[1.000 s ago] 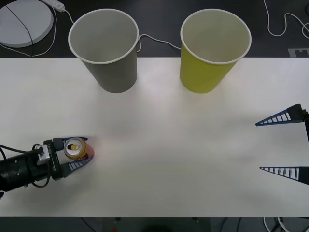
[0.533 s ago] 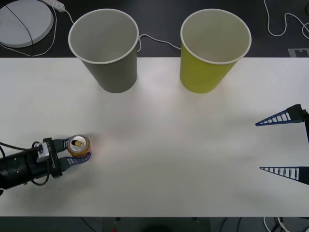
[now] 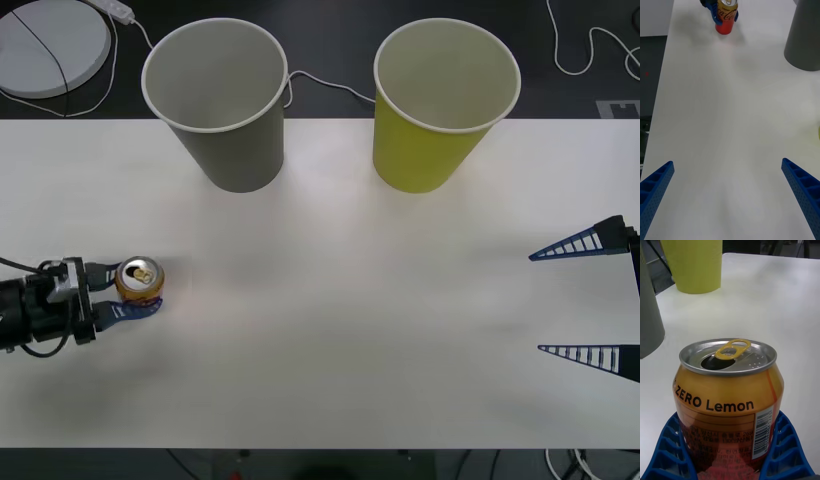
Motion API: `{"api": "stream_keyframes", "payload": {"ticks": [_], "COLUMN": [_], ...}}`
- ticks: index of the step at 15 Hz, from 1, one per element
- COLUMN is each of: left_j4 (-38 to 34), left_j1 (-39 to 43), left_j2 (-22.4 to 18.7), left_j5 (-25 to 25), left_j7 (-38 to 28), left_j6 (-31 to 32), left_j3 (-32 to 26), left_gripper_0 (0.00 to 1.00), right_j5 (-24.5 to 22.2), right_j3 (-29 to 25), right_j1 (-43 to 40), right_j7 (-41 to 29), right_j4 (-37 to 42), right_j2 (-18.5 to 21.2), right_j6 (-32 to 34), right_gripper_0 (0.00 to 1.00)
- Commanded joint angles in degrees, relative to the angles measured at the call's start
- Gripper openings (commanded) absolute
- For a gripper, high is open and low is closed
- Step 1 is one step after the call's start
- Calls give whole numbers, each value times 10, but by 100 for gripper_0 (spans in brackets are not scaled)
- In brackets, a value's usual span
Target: Put the can into the green bin and the plastic bottle into the gray bin
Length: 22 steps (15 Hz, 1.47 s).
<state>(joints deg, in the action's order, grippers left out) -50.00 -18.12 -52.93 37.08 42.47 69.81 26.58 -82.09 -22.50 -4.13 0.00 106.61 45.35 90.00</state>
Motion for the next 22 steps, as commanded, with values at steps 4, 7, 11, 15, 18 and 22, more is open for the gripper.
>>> {"api": "stream_keyframes", "payload": {"ticks": [4, 7, 11, 15, 18, 22], "left_j4": [-138, -270, -440, -541, -599, -629], "left_j1": [40, 105, 154, 138, 90, -38], "left_j2": [-62, -64, -81, -148, -162, -164], "left_j5": [145, 267, 376, 381, 408, 436], "left_j7": [-188, -329, -512, -644, -757, -891], "left_j6": [-2, -16, -25, -23, 7, 68], "left_j3": [-122, -241, -325, -328, -328, -288], "left_gripper_0": [0, 0, 0, 0, 0, 0], "right_j5": [0, 0, 0, 0, 0, 0], "right_j3": [0, 0, 0, 0, 0, 0], "right_j1": [0, 0, 0, 0, 0, 0], "right_j7": [0, 0, 0, 0, 0, 0], "right_j4": [0, 0, 0, 0, 0, 0], "right_j2": [0, 0, 0, 0, 0, 0], "right_j6": [0, 0, 0, 0, 0, 0], "right_gripper_0": [100, 100, 100, 100, 100, 100]}}
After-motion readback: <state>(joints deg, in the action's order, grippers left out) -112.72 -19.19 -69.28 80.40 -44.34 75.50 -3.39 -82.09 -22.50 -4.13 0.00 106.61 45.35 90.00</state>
